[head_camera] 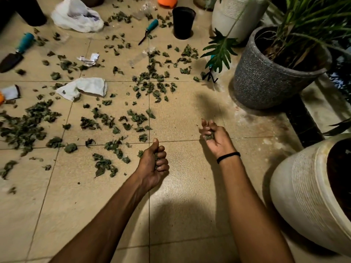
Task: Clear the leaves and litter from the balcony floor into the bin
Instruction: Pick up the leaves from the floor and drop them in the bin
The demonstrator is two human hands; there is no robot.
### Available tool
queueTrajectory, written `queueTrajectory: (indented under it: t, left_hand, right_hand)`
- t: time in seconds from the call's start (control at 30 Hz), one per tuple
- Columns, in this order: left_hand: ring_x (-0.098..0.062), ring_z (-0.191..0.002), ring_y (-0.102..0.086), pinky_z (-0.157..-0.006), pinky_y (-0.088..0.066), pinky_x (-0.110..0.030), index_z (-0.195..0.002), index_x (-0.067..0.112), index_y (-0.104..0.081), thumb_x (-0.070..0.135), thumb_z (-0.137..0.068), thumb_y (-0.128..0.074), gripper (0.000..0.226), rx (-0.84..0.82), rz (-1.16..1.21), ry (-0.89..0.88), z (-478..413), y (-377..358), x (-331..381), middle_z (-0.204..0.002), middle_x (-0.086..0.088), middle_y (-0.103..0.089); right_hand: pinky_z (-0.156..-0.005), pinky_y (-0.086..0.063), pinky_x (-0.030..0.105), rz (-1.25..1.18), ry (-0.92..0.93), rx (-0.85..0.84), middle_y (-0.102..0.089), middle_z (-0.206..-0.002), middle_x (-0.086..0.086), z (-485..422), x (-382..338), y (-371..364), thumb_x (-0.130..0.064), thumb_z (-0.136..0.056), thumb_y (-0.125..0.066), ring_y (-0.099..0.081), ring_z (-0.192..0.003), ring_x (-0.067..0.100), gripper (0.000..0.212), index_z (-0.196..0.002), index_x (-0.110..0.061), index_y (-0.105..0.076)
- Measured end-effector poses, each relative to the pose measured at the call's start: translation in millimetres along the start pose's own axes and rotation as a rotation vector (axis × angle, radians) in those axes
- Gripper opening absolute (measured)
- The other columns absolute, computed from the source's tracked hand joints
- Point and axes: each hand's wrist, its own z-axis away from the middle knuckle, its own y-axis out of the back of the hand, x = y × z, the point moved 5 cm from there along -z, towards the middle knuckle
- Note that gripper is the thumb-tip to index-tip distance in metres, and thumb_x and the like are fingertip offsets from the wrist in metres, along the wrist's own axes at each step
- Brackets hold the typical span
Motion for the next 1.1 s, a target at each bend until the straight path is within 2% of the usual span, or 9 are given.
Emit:
queueTrajectory:
  t: [0.07,0.2,0.33,0.63,0.73,0.9,1.0,1.1]
  left_hand:
    - [-0.005,-0.036,-0.019,-0.037,-0.012,-0.018,-0.069,0.023,-0.04,0.048,-0.103,-0.046,0.042,0.032,0.008,-0.013,-2,3,1,-0.053,0.01,-0.022]
    - [-0.006,-0.037,-0.017,-0.036,-0.013,-0.018,-0.069,0.024,-0.04,0.044,-0.104,-0.045,0.041,0.08,0.026,-0.047,0,2,2,-0.054,0.01,-0.021]
    - [-0.008,-0.039,-0.017,-0.037,-0.013,-0.021,-0.068,0.023,-0.038,0.042,-0.106,-0.041,0.042,0.105,0.037,-0.107,14,-2,10,-0.052,0.009,-0.023]
    - [-0.01,-0.038,-0.019,-0.037,-0.014,-0.021,-0.068,0.022,-0.036,0.038,-0.109,-0.031,0.044,0.176,0.155,-0.354,94,37,90,-0.049,0.007,-0.025]
    - [-0.011,-0.038,-0.019,-0.036,-0.015,-0.02,-0.067,0.022,-0.036,0.037,-0.109,-0.03,0.045,0.236,0.203,-0.495,155,77,131,-0.049,0.006,-0.025]
    - [-0.011,-0.037,-0.021,-0.037,-0.016,-0.019,-0.066,0.022,-0.035,0.036,-0.108,-0.03,0.045,0.367,0.327,-0.768,302,168,173,-0.049,0.006,-0.025]
    - [-0.009,-0.035,-0.025,-0.036,-0.017,-0.017,-0.065,0.022,-0.038,0.036,-0.107,-0.032,0.044,0.443,0.448,-0.93,406,234,165,-0.047,0.007,-0.028]
    - [-0.008,-0.033,-0.025,-0.035,-0.016,-0.017,-0.064,0.021,-0.038,0.033,-0.107,-0.032,0.045,0.521,0.596,-1.067,503,288,124,-0.046,0.007,-0.028]
  right_hand:
    - [-0.044,-0.038,0.014,-0.132,-0.012,-0.076,-0.057,-0.081,0.009,4,-5,-3,-0.001,-0.099,-0.04,-0.042,-0.058,0.007,0.01,-0.096,-0.005,-0.05]
    - [-0.045,-0.038,0.014,-0.115,-0.025,-0.14,-0.053,-0.079,0.008,17,-3,-15,0.004,-0.095,-0.039,-0.045,-0.057,0.008,0.017,-0.087,-0.008,-0.048]
    - [-0.042,-0.035,0.014,0.053,-0.052,-0.175,-0.052,-0.074,0.005,30,19,-41,0.004,-0.098,-0.037,-0.043,-0.053,0.006,0.026,-0.08,-0.009,-0.051]
    - [-0.042,-0.031,0.013,0.333,-0.188,-0.405,-0.05,-0.074,0.004,89,136,-153,0.001,-0.101,-0.041,-0.042,-0.051,0.005,0.022,-0.083,-0.008,-0.051]
    - [-0.042,-0.03,0.013,0.42,-0.261,-0.538,-0.049,-0.074,0.003,126,201,-208,0.0,-0.102,-0.041,-0.043,-0.05,0.004,0.023,-0.083,-0.009,-0.05]
    - [-0.045,-0.031,0.014,0.471,-0.493,-0.757,-0.049,-0.071,0.004,223,329,-284,-0.002,-0.103,-0.04,-0.04,-0.055,0.006,0.024,-0.081,-0.008,-0.049]
    - [-0.042,-0.031,0.012,0.515,-0.659,-0.885,-0.051,-0.068,0.003,298,415,-309,-0.002,-0.103,-0.038,-0.04,-0.05,0.004,0.028,-0.078,-0.009,-0.048]
    - [-0.04,-0.028,0.009,0.566,-0.825,-0.96,-0.047,-0.065,0.001,379,487,-312,-0.001,-0.103,-0.038,-0.039,-0.044,0.002,0.028,-0.078,-0.011,-0.046]
